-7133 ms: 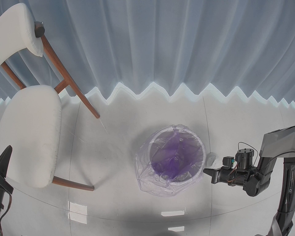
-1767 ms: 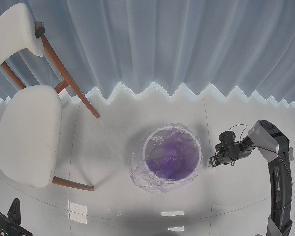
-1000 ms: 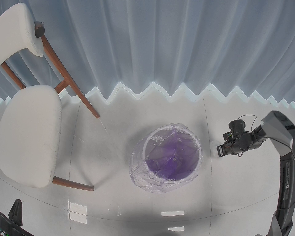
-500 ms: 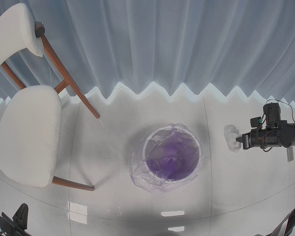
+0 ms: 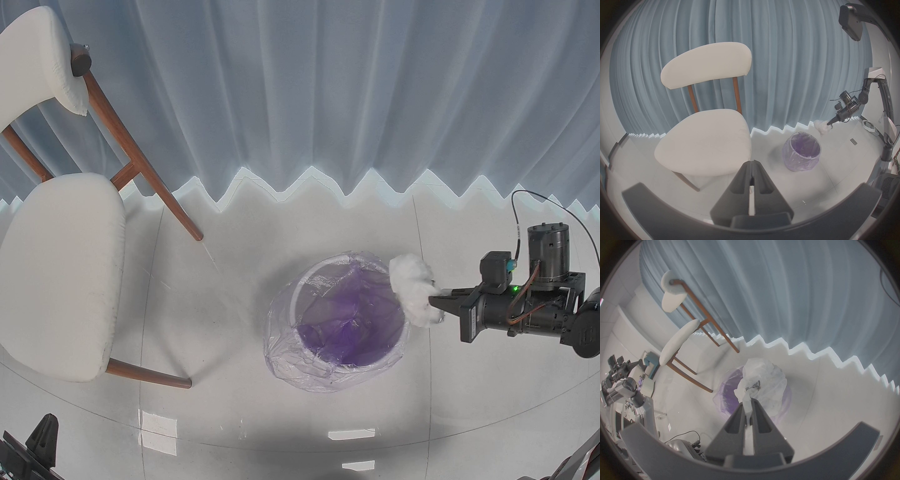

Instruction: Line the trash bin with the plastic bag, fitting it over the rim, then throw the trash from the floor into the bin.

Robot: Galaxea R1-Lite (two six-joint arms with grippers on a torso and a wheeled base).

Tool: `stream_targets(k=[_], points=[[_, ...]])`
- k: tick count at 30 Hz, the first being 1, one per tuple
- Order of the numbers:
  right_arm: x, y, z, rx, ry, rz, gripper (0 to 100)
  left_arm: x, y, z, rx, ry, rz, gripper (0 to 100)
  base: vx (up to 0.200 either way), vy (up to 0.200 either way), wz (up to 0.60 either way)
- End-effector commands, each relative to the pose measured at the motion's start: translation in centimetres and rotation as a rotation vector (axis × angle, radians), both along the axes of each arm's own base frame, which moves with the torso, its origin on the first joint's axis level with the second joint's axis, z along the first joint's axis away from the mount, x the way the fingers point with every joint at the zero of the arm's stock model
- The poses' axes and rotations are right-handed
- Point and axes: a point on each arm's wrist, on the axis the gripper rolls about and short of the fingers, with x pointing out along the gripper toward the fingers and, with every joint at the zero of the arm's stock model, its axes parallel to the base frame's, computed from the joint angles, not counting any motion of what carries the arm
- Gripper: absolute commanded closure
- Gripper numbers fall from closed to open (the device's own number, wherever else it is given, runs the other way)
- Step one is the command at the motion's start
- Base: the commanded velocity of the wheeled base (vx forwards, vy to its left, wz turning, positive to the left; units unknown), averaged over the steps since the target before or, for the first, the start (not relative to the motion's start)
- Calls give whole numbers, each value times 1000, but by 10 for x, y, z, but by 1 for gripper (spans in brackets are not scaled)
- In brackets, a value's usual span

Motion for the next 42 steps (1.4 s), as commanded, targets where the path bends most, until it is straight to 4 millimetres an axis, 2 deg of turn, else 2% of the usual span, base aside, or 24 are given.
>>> stream_targets(k=[1,3,5,14,20,28,29,34,37,39,41,42], points=[[10,34,-21,-26,31,78,100,0,0,-3,-1,-6,-1,100,0,0,0],[18,42,-29,-36,48,91,100,0,0,-4,-2,-5,-1,100,0,0,0],[30,47,-47,-62,91,83,100,0,0,-4,-2,-6,-1,100,0,0,0],[64,64,-84,-82,130,72,100,0,0,-3,-4,-9,-3,100,0,0,0],[83,73,-95,-75,136,55,100,0,0,-3,-7,-10,-1,100,0,0,0],[87,78,-105,-58,175,24,100,0,0,-3,-8,-10,-1,100,0,0,0],[86,78,-104,-55,177,23,0,0,0,-3,-8,-10,-1,100,0,0,0],[85,78,-95,-16,163,0,0,0,0,-3,-8,-10,-1,100,0,0,0],[77,76,-69,33,111,-43,0,0,0,-3,-10,-10,-1,100,0,0,0],[65,67,-49,66,81,-67,0,0,0,-3,-10,-10,-1,100,0,0,0],[46,53,-24,107,43,-87,0,0,0,-3,-10,-12,0,100,0,0,0],[32,38,-10,131,20,-111,0,0,0,-3,-12,-11,2,100,0,0,0]])
